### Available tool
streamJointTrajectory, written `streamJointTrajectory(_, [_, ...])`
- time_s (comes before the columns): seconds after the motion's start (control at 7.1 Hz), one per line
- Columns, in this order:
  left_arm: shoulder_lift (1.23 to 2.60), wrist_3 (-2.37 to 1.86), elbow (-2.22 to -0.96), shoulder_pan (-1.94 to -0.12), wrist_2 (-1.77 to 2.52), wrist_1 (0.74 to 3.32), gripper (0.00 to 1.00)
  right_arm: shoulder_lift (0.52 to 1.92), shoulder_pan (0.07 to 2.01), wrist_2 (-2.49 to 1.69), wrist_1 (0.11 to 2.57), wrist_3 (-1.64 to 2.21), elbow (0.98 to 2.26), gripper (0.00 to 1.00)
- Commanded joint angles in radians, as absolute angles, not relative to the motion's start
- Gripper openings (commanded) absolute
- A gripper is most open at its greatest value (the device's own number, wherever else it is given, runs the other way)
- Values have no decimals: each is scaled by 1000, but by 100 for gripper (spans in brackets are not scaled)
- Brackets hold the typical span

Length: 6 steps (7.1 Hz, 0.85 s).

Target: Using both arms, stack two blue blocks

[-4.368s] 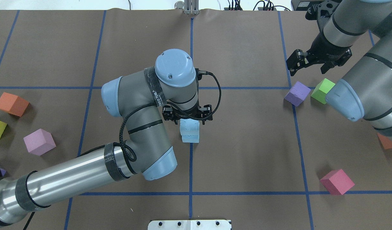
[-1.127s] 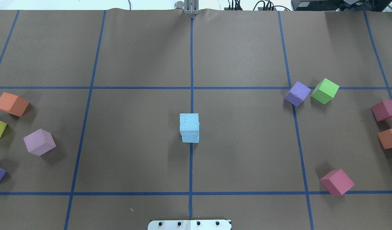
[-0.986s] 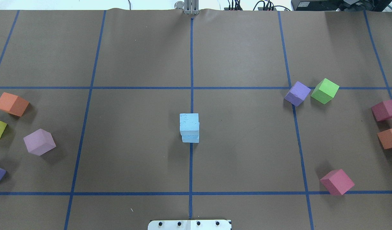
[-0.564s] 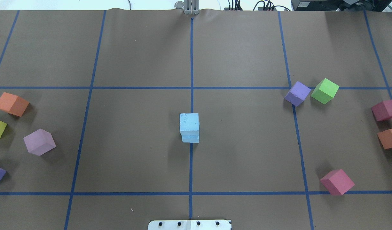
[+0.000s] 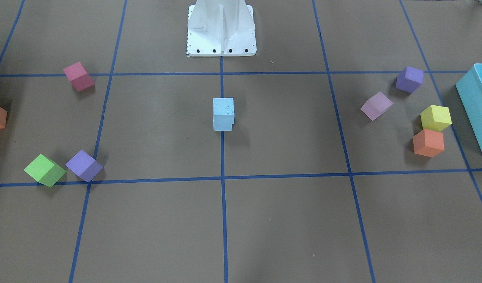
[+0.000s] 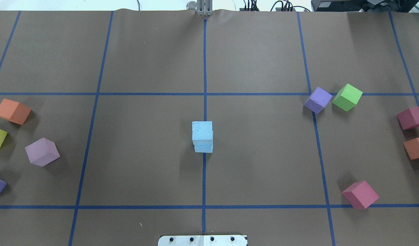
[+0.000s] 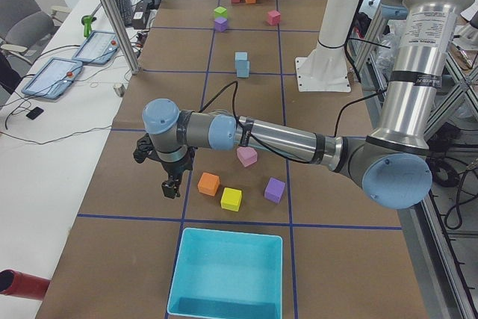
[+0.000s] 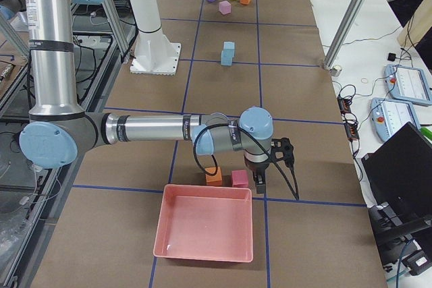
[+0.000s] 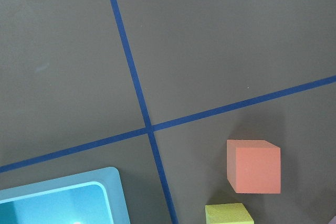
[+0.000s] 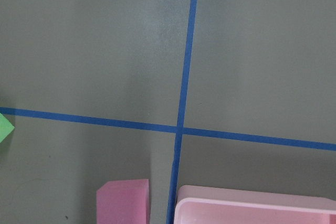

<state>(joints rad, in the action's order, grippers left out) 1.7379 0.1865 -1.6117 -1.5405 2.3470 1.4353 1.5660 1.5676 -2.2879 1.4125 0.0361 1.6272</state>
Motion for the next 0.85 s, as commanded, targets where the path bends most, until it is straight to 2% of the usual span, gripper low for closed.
streamJointTrajectory(0.0, [1727, 189, -1608, -1549, 2347, 1433, 98, 1569, 1569, -2258, 1399, 35, 1628, 100])
streamJointTrajectory(0.7, [1712, 189, -1609, -1557, 2347, 1437, 98, 1578, 1569, -2270, 1399, 37, 1629, 100])
